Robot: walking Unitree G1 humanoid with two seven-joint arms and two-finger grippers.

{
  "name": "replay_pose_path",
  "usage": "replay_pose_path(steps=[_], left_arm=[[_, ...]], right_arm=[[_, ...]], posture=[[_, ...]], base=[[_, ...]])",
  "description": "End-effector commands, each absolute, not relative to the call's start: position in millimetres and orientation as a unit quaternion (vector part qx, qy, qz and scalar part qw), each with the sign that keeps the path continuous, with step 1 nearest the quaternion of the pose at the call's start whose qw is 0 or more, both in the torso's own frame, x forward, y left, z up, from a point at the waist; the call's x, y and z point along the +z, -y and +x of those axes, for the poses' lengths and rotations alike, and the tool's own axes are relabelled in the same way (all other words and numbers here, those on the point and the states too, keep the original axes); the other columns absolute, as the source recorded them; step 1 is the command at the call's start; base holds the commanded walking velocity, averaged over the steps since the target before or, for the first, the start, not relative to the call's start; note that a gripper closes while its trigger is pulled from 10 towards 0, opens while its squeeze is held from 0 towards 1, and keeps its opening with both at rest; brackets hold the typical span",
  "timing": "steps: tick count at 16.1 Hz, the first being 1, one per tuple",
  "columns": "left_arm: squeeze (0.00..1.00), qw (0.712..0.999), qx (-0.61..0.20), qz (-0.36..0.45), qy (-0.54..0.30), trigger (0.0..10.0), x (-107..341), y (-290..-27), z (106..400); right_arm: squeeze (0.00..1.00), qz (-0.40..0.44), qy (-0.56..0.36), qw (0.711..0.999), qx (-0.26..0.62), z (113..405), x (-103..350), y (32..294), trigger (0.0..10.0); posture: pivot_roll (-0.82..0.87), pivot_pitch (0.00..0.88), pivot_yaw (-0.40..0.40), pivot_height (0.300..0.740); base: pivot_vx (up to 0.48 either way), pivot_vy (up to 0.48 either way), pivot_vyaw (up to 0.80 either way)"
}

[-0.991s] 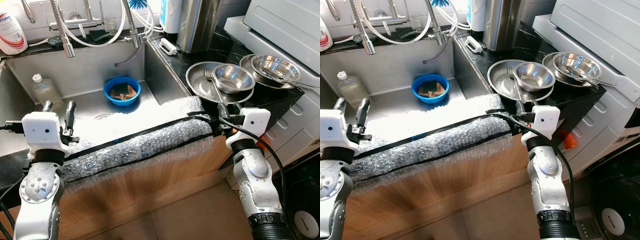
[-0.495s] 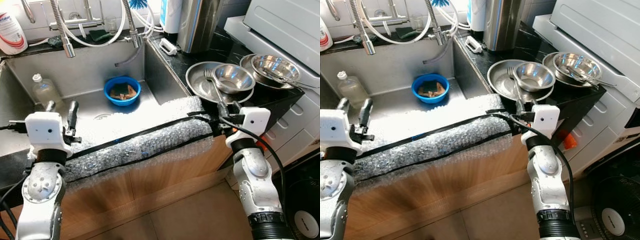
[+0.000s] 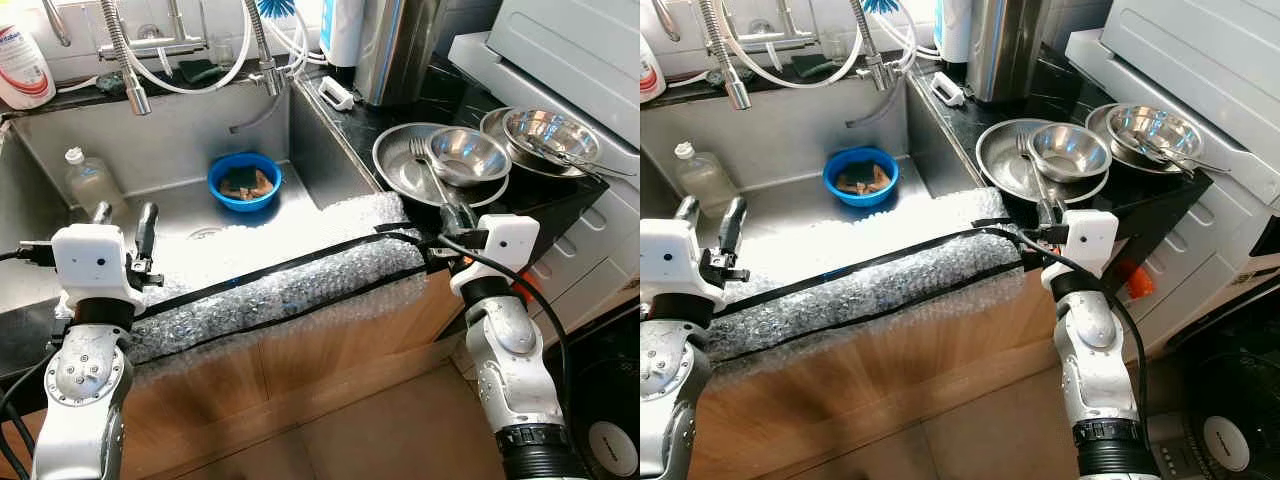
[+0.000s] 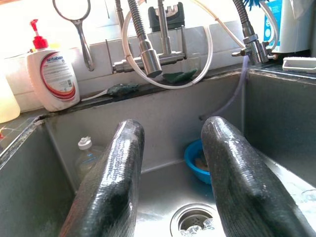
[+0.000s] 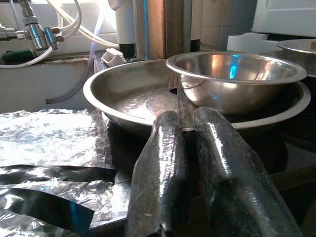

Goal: Kitchen organization

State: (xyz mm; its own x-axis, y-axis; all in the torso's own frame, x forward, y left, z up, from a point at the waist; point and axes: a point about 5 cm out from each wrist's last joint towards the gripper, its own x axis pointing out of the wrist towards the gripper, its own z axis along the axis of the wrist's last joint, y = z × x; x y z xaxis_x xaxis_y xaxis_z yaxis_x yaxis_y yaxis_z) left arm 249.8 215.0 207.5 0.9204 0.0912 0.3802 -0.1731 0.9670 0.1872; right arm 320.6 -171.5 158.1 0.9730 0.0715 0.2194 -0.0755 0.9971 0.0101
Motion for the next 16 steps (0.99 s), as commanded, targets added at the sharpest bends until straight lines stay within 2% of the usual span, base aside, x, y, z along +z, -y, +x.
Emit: replay_pose_path(steps=[1, 3, 4, 5, 6, 7, 8, 16], left_arm=[[0.0, 0.973, 0.071, 0.112, 0.191, 10.0, 207.9, -214.8, 250.3], [0.0, 0.972, 0.073, 0.112, 0.192, 10.0, 208.1, -215.2, 250.4], [0.0, 0.972, 0.074, 0.113, 0.192, 10.0, 208.4, -215.4, 250.3], [0.0, 0.972, 0.075, 0.113, 0.192, 10.0, 208.4, -215.8, 250.3], [0.0, 0.971, 0.077, 0.114, 0.194, 10.0, 208.9, -216.6, 250.2], [0.0, 0.971, 0.078, 0.114, 0.194, 10.0, 209.1, -216.8, 250.3], [0.0, 0.971, 0.079, 0.114, 0.195, 10.0, 209.3, -216.9, 250.5], [0.0, 0.97, 0.082, 0.112, 0.199, 10.0, 209.9, -216.6, 251.1]], right_arm=[[0.0, 0.014, 0.116, 0.992, 0.04, 322.5, 161.0, 170.7, 0.0], [0.0, 0.02, 0.124, 0.991, 0.048, 322.2, 163.4, 168.0, 0.0], [0.0, 0.029, 0.141, 0.987, 0.065, 321.1, 168.5, 163.3, 2.5], [0.0, 0.031, 0.144, 0.987, 0.069, 320.9, 169.7, 162.1, 2.5], [0.0, 0.035, 0.155, 0.984, 0.08, 320.2, 173.2, 158.8, 5.1], [0.0, 0.037, 0.16, 0.983, 0.084, 319.9, 175.0, 157.2, 8.5], [0.0, 0.042, 0.167, 0.981, 0.089, 320.0, 177.6, 155.3, 10.0], [0.0, 0.043, 0.204, 0.974, 0.093, 318.6, 191.3, 155.6, 10.0]], posture=[[0.07, 0.142, -0.069, 0.74], [0.07, 0.142, -0.069, 0.74], [0.07, 0.141, -0.071, 0.74], [0.07, 0.141, -0.071, 0.74], [0.07, 0.14, -0.072, 0.74], [0.07, 0.14, -0.072, 0.74], [0.07, 0.139, -0.072, 0.74], [0.07, 0.135, -0.074, 0.74]], base=[[0.0, 0.0, 0.0], [0.0, 0.0, 0.0], [0.0, 0.0, 0.0], [0.0, 0.0, 0.0], [0.0, 0.0, 0.0], [0.0, 0.0, 0.0], [0.0, 0.0, 0.0], [0.0, 0.0, 0.0]])
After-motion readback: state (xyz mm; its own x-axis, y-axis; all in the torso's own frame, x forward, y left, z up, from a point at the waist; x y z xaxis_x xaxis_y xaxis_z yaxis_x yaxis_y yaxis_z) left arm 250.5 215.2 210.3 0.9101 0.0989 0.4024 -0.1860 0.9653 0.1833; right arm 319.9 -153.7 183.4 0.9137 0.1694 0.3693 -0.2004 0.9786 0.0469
